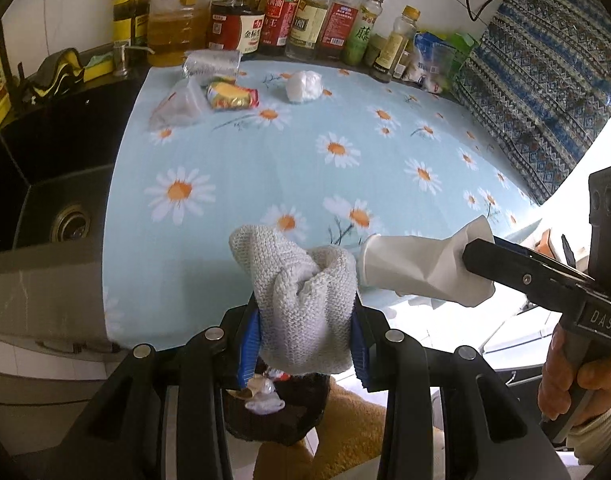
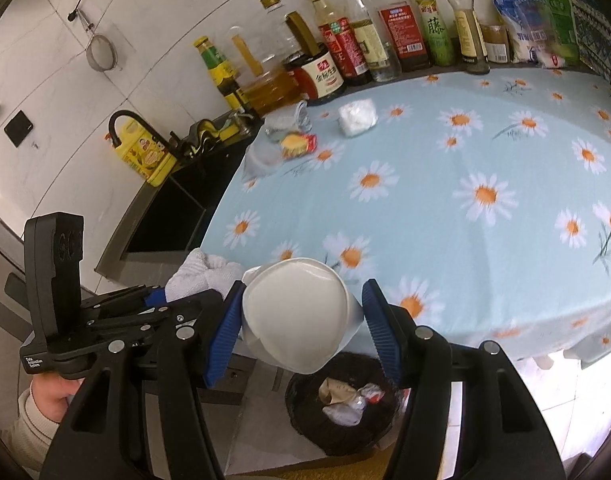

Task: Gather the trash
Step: 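Carry the grey cloth and white tissue down over the black bin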

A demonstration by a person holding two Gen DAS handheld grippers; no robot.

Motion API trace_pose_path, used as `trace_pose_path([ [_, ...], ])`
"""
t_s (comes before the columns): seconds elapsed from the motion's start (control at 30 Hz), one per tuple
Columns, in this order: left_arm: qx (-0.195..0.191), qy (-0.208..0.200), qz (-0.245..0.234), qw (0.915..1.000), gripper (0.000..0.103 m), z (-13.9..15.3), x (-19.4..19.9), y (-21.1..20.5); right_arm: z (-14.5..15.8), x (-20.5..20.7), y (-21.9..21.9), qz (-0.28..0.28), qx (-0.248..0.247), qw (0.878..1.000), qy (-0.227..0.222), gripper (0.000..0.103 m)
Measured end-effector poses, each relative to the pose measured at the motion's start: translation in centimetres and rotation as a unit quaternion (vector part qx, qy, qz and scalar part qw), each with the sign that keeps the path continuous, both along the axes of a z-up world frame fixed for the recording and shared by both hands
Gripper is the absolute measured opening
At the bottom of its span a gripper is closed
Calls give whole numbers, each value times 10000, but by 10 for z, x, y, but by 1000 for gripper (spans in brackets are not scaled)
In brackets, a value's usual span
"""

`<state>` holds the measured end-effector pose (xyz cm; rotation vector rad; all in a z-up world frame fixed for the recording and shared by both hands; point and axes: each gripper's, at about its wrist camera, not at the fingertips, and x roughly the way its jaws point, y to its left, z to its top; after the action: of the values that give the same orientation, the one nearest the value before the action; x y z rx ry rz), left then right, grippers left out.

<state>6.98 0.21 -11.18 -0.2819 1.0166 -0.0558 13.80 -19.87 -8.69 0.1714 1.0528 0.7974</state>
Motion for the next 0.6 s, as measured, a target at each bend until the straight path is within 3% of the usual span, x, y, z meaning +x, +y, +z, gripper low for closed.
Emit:
trace_pose_path([
  [0.27,-103,177,-2,9998,36,-19,-28,5,-11,-29,9,69,-131,9998,138,60],
  [0.6,-283,584,18,9979,36,-56,-50,13,-52,-50,15,75,-438,9973,587,60],
])
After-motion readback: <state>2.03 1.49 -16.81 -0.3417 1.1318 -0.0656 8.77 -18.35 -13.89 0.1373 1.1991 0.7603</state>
